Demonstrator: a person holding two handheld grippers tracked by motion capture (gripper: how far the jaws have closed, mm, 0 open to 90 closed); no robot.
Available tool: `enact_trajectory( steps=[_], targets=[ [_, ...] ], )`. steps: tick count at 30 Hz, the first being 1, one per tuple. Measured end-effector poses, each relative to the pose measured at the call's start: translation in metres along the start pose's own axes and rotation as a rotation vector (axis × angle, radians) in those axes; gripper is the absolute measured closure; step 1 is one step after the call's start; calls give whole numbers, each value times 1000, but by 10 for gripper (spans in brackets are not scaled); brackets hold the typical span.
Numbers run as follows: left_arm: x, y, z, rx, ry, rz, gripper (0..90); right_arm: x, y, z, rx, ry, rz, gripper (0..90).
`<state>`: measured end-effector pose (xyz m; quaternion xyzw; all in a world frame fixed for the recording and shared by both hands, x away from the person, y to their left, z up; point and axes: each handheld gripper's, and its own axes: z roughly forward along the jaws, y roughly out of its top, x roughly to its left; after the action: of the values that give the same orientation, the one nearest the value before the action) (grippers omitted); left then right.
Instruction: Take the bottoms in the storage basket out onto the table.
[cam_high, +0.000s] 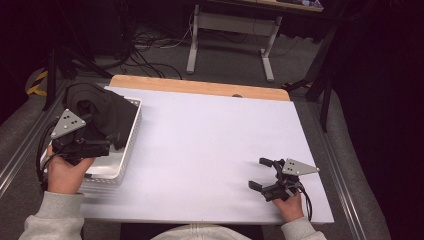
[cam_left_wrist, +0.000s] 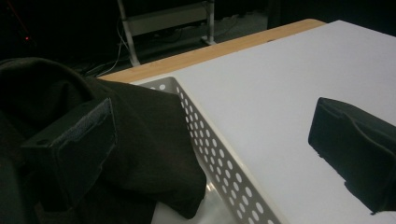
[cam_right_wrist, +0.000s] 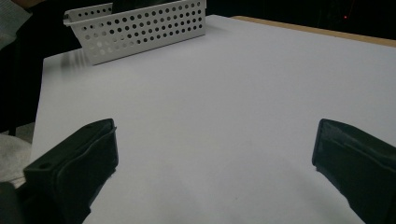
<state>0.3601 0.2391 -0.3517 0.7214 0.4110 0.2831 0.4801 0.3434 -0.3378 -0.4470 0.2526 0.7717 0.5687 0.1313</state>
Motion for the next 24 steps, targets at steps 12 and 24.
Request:
enact_trajectory(
  steps=[12, 24],
  targets=[
    [19, 0, -1, 19, 37, -24, 17, 0, 0, 0, -1, 1, 0, 9],
    [44, 2, -1, 42, 112, -47, 4, 0, 0, 0, -1, 1, 1, 9]
  ],
)
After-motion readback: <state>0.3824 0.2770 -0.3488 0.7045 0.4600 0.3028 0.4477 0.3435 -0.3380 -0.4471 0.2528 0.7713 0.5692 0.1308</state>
